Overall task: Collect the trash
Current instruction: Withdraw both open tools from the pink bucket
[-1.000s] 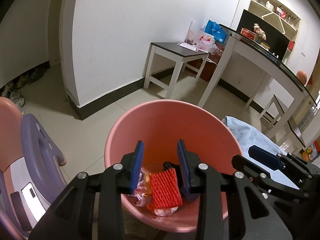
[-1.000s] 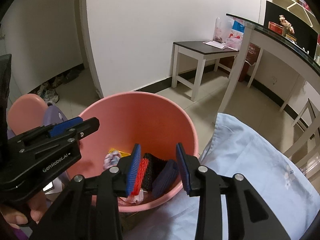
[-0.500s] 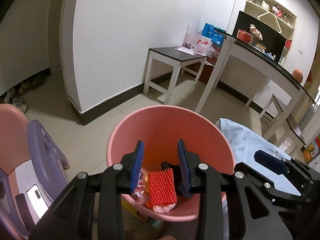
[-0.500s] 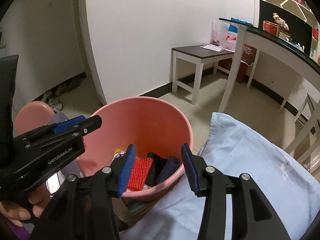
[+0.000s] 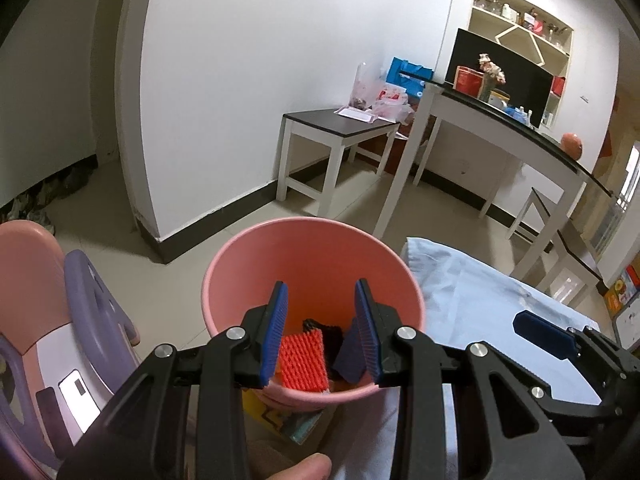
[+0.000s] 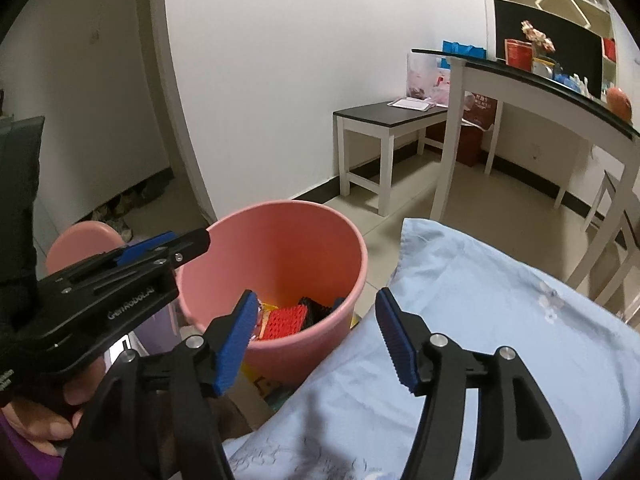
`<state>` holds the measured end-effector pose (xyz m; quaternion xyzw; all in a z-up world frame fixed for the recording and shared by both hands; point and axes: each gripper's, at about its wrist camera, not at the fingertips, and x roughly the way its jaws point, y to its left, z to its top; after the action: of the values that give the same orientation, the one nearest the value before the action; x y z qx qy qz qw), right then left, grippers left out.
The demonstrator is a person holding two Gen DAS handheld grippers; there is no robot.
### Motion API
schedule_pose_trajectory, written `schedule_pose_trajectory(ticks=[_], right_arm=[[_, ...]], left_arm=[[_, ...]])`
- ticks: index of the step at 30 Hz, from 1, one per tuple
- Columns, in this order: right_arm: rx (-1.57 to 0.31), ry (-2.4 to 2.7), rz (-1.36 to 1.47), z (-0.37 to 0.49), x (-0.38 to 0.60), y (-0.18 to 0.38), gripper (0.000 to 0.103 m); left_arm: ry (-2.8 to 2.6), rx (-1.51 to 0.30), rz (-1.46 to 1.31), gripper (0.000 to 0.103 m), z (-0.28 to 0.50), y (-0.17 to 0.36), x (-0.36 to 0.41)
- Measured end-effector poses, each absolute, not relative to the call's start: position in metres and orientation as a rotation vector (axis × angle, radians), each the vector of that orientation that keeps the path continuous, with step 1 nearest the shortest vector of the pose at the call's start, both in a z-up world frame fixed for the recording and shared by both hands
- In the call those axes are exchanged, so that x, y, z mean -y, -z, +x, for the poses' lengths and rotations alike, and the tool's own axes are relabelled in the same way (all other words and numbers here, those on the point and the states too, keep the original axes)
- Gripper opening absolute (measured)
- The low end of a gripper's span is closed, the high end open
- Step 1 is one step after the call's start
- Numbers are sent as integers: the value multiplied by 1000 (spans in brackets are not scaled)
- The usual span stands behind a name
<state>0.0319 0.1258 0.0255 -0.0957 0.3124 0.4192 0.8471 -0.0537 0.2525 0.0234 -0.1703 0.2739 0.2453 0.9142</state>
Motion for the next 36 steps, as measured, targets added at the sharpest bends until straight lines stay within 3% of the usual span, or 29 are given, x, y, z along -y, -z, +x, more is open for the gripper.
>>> schedule_pose_trajectory(ticks=[36], right_arm=[[-605,-749,-129,2,-26,-26,65]], left_arm=[[-444,-573,-284,35,-67,-20,-161]])
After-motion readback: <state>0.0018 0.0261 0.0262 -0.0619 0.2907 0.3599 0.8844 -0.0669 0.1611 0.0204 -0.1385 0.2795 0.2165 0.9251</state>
